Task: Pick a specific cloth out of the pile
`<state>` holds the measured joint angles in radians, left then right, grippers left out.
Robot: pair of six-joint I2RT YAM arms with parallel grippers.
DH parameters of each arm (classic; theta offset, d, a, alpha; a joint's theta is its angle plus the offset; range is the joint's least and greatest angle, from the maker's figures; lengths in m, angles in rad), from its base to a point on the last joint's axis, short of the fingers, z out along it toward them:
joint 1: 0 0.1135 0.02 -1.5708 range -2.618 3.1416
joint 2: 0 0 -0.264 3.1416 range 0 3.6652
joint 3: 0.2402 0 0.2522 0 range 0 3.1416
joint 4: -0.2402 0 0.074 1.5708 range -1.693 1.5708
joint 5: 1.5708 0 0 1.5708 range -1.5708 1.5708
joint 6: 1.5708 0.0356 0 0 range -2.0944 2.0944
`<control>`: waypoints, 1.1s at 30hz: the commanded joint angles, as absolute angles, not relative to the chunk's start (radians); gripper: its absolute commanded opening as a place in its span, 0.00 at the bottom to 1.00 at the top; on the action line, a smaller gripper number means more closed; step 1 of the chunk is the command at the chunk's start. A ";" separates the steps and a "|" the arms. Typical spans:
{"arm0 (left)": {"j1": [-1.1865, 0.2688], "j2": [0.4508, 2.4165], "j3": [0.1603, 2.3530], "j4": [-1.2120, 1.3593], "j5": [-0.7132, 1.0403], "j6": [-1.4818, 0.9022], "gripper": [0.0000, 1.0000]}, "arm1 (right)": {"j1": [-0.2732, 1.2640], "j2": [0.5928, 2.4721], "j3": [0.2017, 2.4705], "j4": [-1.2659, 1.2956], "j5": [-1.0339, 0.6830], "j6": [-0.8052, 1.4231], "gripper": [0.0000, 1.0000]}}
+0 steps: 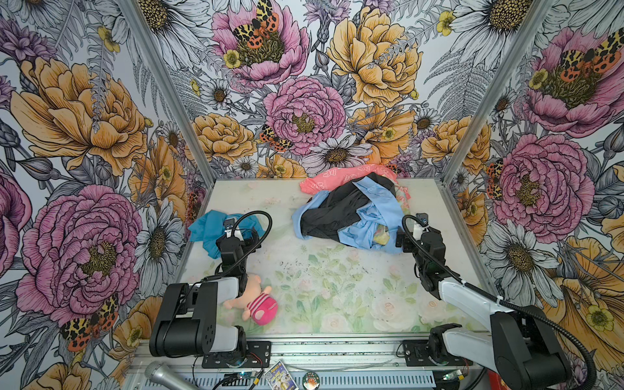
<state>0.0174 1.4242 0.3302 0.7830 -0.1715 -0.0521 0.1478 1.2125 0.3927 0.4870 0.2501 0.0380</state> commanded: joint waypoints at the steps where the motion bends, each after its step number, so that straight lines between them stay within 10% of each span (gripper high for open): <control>1: 0.026 1.502 0.348 0.928 -0.147 -0.036 0.99 | 0.119 1.275 0.362 0.619 0.226 0.022 0.99; 33: -0.008 1.548 0.370 0.948 -0.202 -0.011 0.99 | -0.007 1.539 0.391 0.875 0.101 0.069 0.99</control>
<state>-0.0044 1.5448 0.3557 0.9398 -0.1841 -0.0257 -0.0158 1.5341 0.3779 0.8490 0.1238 0.0692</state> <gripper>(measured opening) 0.987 0.995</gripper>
